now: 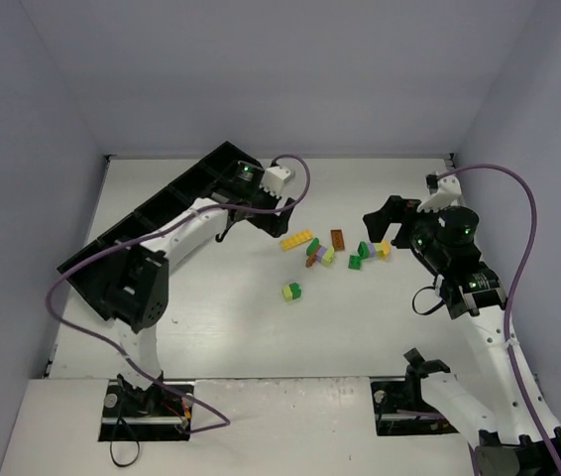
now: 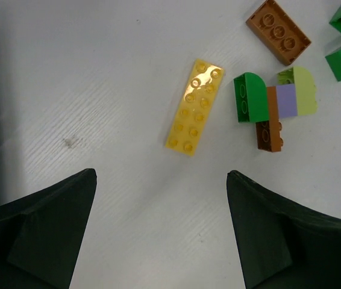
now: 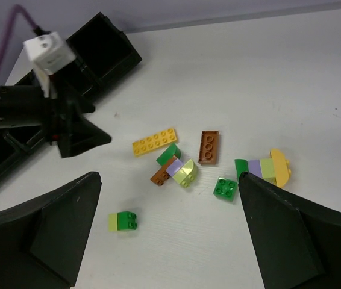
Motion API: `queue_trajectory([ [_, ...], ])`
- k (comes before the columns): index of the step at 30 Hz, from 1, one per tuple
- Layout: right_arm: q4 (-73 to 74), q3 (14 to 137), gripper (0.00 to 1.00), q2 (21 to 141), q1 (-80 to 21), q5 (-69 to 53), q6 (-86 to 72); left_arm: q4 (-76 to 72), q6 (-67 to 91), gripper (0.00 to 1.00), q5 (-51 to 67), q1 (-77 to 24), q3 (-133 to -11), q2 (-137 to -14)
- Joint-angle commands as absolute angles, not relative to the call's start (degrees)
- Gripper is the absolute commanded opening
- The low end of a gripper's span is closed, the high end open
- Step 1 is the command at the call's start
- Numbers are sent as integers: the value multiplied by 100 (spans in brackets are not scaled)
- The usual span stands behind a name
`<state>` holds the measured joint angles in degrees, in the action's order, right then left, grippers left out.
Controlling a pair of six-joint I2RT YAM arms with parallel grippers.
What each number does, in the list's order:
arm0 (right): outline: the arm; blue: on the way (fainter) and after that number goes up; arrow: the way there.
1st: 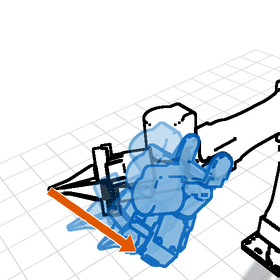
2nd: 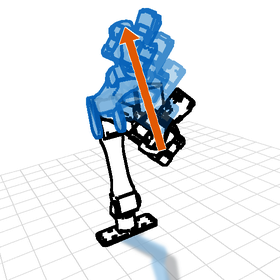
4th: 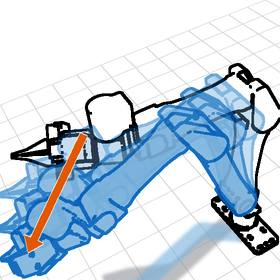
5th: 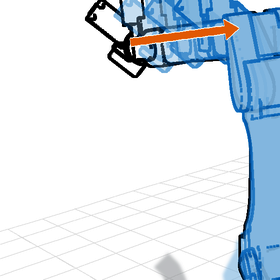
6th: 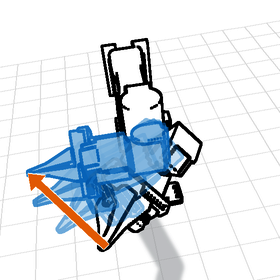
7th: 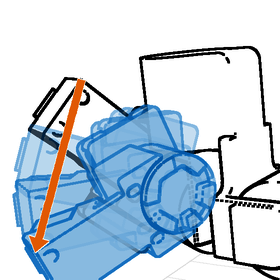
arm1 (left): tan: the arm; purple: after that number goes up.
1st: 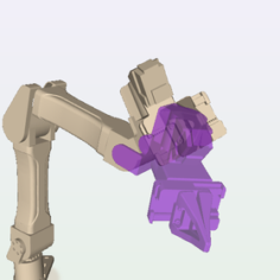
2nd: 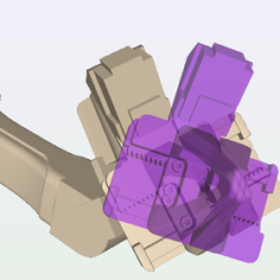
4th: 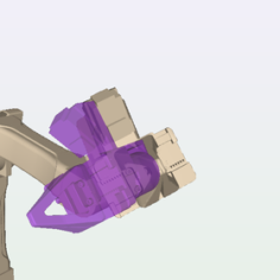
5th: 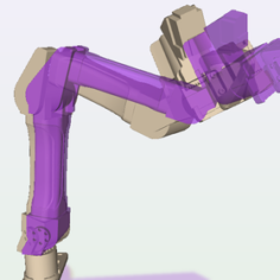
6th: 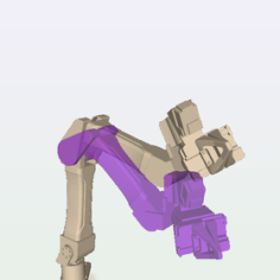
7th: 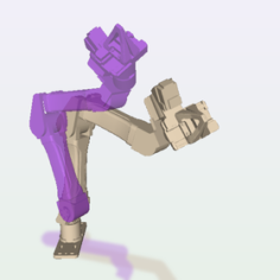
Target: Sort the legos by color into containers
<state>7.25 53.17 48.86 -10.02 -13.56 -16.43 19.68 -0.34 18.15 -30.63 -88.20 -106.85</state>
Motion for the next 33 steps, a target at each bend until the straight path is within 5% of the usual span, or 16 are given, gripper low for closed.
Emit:
queue_trajectory([
  [1, 632, 5361, 94, 4816, -1011, -1678, -1573, 1644, -378, 82, 1978, -3146, -9438, -11081],
  [19, 1090, 5361, 94, 4658, -1011, -1547, -1468, 2320, -826, 65, 1925, -3533, -10732, -12867],
  [22, 1134, 5353, 94, 4614, -1011, -1521, -1459, 2347, -817, 56, 1785, -3551, -10635, -12920],
  [27, 1178, 5344, 94, 4561, -1011, -1538, -1415, 2145, -537, 14, 1099, -3551, -10319, -12841],
  [30, 1178, 5370, 94, 4579, -1011, -1564, -1363, 1961, -361, 0, 1020, -3551, -9995, -12525],
  [33, 1187, 5440, 94, 4623, -1011, -1608, -1318, 1302, 129, 0, 547, -3542, -9327, -11632],
])
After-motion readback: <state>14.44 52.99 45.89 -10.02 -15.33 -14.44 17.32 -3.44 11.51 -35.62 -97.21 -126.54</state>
